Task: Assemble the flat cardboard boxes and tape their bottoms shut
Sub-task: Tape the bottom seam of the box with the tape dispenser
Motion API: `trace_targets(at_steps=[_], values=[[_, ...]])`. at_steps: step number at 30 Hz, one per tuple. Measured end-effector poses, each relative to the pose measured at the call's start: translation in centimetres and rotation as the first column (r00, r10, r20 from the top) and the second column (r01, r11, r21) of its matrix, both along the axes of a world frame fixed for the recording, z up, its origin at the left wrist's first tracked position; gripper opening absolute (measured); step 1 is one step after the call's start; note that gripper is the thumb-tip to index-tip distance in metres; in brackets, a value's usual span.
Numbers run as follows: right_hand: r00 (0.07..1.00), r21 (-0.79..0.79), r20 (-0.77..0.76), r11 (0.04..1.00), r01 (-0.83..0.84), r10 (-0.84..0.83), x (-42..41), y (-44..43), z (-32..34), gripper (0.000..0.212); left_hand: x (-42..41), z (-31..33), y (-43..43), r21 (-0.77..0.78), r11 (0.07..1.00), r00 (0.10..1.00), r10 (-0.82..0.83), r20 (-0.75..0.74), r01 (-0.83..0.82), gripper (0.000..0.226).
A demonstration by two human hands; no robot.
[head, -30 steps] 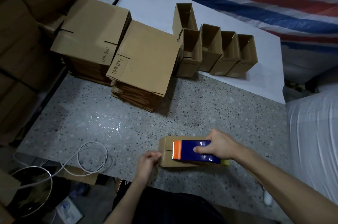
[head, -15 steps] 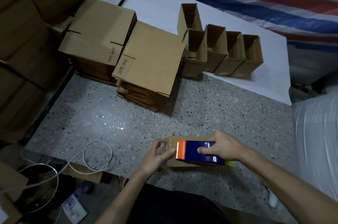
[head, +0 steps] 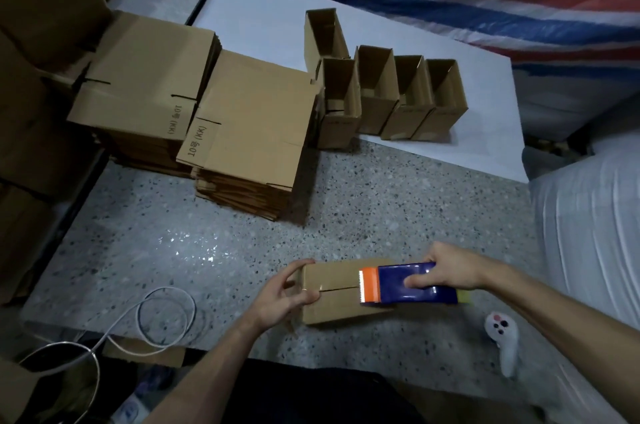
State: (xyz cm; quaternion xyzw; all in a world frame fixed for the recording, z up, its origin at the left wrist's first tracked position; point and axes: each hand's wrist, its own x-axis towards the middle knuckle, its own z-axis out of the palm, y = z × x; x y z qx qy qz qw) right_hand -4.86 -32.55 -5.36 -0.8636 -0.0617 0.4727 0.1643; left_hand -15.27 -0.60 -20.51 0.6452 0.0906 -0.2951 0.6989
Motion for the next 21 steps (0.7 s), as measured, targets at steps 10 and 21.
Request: trace_targets(at_steps=[10,21], values=[[0.982,-0.112,0.074,0.977,0.179,-0.172,-0.4,-12.9,-0.2,0.049,-0.1,0.4,-0.4,0.012,0.999,0.999,0.049,0.000,-0.049,0.059],[0.988,-0.322,0.093,0.943,-0.086,0.122,2.0,-2.7,-3.2,0.055,0.0,1.8,-0.5,-0.023,0.998,0.996,0.056,-0.071,-0.058,0.049]])
